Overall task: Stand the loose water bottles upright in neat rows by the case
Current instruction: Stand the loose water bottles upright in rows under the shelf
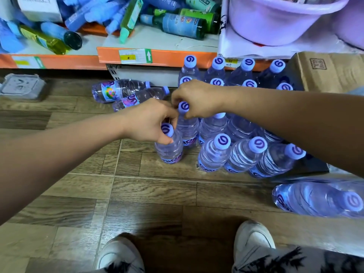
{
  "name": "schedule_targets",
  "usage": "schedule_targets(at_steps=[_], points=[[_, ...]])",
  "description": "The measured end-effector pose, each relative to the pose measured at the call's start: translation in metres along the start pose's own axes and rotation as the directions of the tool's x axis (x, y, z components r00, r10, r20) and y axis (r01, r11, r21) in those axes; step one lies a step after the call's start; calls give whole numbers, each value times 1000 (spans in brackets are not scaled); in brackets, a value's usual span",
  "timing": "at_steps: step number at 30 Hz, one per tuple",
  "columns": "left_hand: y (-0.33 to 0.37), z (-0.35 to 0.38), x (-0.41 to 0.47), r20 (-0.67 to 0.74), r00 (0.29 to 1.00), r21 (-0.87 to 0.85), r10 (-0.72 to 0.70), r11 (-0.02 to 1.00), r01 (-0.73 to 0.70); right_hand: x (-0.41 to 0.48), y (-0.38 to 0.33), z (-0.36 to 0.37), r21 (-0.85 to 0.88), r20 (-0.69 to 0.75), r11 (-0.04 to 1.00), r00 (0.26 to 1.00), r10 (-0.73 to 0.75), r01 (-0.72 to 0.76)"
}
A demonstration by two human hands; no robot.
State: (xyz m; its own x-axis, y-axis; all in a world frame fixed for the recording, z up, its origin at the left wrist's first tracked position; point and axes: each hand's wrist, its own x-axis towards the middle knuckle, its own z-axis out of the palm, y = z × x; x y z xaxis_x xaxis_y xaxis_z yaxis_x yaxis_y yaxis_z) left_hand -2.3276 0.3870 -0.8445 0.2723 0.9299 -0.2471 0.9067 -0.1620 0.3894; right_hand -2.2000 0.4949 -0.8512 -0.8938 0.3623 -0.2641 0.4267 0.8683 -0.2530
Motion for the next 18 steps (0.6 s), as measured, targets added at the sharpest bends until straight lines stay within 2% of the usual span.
schedule_targets(at_steps=[10,18], points=[[24,12,5,100,986,28,131,991,-134,1,-1,-5,39,24,998,999,47,-47],[30,17,11,152,978,86,142,984,-157,-5,0,-6,74,29,996,998,56,-58]])
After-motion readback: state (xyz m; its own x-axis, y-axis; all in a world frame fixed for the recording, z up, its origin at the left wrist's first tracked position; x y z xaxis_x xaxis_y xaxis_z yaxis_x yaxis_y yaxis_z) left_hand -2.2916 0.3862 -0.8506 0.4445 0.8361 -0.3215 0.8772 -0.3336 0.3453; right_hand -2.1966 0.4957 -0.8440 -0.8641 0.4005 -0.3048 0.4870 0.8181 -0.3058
